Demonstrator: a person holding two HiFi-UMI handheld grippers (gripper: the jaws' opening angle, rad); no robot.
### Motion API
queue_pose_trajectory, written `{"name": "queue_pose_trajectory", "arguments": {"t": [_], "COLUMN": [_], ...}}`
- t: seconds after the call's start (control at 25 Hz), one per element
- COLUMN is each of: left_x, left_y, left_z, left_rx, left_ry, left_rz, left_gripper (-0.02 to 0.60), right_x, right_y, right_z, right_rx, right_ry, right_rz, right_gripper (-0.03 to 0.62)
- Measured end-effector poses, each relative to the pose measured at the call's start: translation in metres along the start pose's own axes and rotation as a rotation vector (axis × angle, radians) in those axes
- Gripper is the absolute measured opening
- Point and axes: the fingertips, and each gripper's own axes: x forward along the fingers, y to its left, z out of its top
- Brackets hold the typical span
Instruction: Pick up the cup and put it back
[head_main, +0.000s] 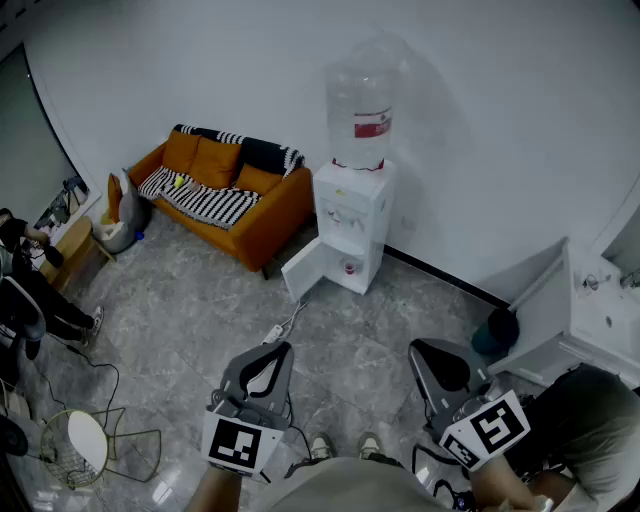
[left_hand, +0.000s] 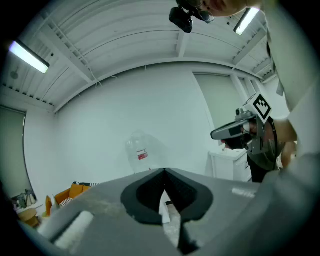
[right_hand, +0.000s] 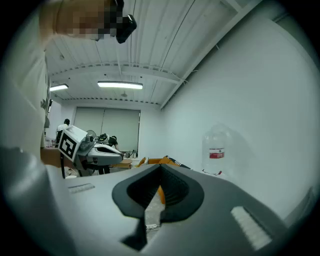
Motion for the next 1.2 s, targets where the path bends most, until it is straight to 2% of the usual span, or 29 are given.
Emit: {"name": "queue_pose_trajectory", "arguments": {"t": [0.6, 0.64, 0.68, 0.72, 0.96, 1.08, 1.2], "left_x": [-0.003, -0.001, 0.0, 0.003, 0.023, 0.034, 0.041], "left_y": [-0.028, -0.031, -0.034, -0.037, -0.059, -0.067, -0.075], "left_z": [0.0, 0.0, -0.001, -0.001, 0.003, 0.008, 0.01], "left_rx": [-0.021, -0.023, -0.024, -0.025, -0.011, 0.064, 0.083], "left_ry": [0.017, 0.02, 0.024, 0.028, 0.035, 0.026, 0.021], "left_rz": [0.027, 0.03, 0.033, 0.035, 0.037, 0.034, 0.047], "left_gripper": [0.002, 0.002, 0.002, 0.002, 0.002, 0.002, 0.002], "right_x": [-0.025, -0.026, -0.027, -0.028, -0.044, -0.053, -0.06], "right_y": [-0.015, -0.017, -0.018, -0.019, -0.04, -0.055, -0.068], "right_z": [-0.002, -0.003, -0.005, -0.007, -0.018, -0.019, -0.023], "right_rx": [0.065, 0.062, 0.05, 0.034, 0.053, 0.05, 0.046], "right_ry": [-0.067, -0.068, -0.063, -0.055, -0.053, -0.057, -0.064], "right_rz": [-0.009, -0.006, 0.002, 0.01, 0.023, 0.029, 0.032], "right_gripper": [0.005, 0.049, 0.203, 0.287, 0.287, 0.287, 0.287]}}
